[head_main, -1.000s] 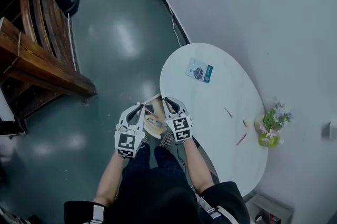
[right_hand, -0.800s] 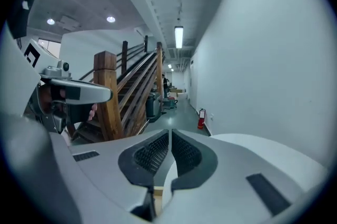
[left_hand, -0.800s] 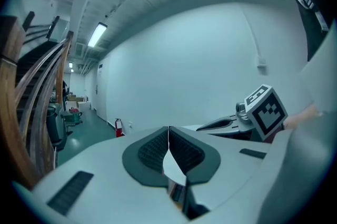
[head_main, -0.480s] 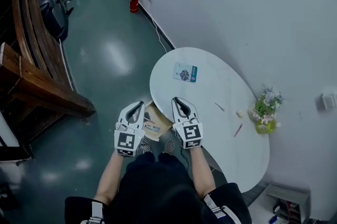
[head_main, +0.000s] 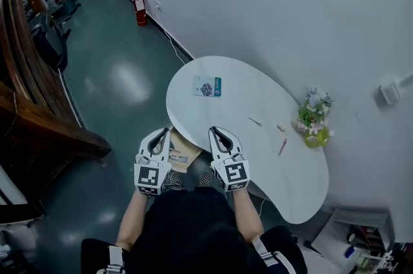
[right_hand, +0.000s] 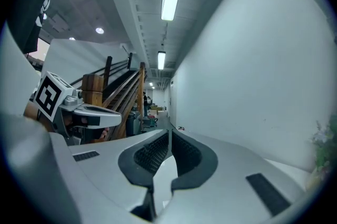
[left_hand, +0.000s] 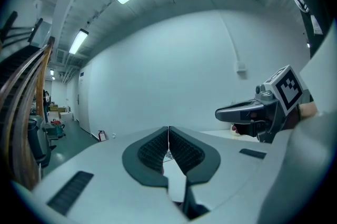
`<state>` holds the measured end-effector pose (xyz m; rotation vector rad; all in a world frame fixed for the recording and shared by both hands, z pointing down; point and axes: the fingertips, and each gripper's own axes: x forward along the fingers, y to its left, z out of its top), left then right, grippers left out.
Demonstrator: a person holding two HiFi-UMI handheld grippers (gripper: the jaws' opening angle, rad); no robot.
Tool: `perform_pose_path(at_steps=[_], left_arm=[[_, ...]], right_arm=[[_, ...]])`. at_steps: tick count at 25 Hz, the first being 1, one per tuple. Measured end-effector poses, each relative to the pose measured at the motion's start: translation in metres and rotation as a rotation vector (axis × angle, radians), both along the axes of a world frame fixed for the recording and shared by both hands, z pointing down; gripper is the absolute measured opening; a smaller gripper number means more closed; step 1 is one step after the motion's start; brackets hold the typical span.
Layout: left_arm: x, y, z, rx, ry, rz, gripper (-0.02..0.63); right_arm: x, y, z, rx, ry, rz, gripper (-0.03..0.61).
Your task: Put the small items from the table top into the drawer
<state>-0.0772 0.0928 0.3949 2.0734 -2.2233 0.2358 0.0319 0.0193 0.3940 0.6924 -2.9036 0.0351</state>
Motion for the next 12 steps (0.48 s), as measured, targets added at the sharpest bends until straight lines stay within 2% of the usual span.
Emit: perform_pose_path(at_steps=[6, 12], left_arm=[[0.016, -0.008, -0.002, 0.009, -0.006, 0.036, 0.02], [0.017, -0.012, -0.004, 0.016, 0.008, 0.034, 0.02]], right_arm=[[0.013, -0.007, 0.002, -0.001, -0.01, 0.029, 0.041], [0.015, -0.011, 0.002, -0.001, -0.014, 0.038, 0.041]])
